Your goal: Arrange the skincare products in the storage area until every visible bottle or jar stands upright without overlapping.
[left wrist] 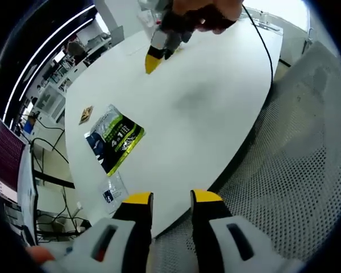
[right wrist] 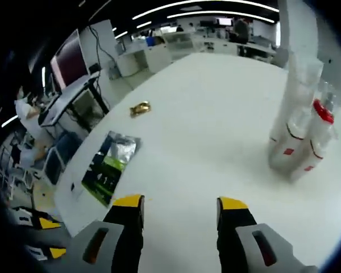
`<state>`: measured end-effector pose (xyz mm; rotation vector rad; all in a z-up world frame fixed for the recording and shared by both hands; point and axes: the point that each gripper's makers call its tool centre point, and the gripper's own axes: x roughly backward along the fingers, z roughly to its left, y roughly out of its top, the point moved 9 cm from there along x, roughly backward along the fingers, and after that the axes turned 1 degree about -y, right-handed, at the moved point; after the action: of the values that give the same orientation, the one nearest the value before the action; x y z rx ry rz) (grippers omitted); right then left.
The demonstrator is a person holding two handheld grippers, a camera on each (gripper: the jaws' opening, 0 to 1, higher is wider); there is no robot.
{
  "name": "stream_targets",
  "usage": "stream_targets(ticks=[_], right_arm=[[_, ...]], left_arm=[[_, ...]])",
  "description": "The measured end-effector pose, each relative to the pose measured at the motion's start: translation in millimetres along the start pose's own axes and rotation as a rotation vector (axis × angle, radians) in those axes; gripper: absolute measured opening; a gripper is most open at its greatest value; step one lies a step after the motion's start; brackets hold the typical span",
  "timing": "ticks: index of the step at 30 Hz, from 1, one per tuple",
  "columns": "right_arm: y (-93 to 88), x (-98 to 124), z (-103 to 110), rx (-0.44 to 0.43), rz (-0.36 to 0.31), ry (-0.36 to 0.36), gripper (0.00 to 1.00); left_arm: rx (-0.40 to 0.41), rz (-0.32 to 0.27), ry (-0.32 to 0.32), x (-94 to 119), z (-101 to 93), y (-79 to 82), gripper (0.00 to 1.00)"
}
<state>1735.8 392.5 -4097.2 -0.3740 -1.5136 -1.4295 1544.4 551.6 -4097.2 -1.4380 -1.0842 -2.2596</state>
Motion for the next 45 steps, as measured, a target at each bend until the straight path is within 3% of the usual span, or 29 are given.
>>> stream_targets(ticks=[14,17,23,28,35,45], right_arm=[[40.3,-51,90,0.061,0.123,0.080,0.68],[42.6,-61,100,0.060,0.159,0.047,0.69],[41.6,-82,114,0.066,0.243,-0.026,0.80],[43.7,-93,129,0.068,0.271,-0.063,0.92],[39.0,-105,143,0.100,0.327,-0.098,0.95],[38.1,-115,155,0.172,0.359,-0.122,0.96]], left_arm=[[-0.009,-0.028,0.009,2,1.1,1.9,0.17],[-0.008,-0.033,0.014,2,1.7,2.2,0.17],[-0.013,-0.030,0.014,3,1.3,1.6,0.15],[-0.016,-0.022,0.007,2,0.5,0.9,0.11],[-0.021,-0.010,-0.001,2,-1.0,0.0,0.10],[-0.026,-0.009,-0.008,0,-1.8,0.1,0.07]])
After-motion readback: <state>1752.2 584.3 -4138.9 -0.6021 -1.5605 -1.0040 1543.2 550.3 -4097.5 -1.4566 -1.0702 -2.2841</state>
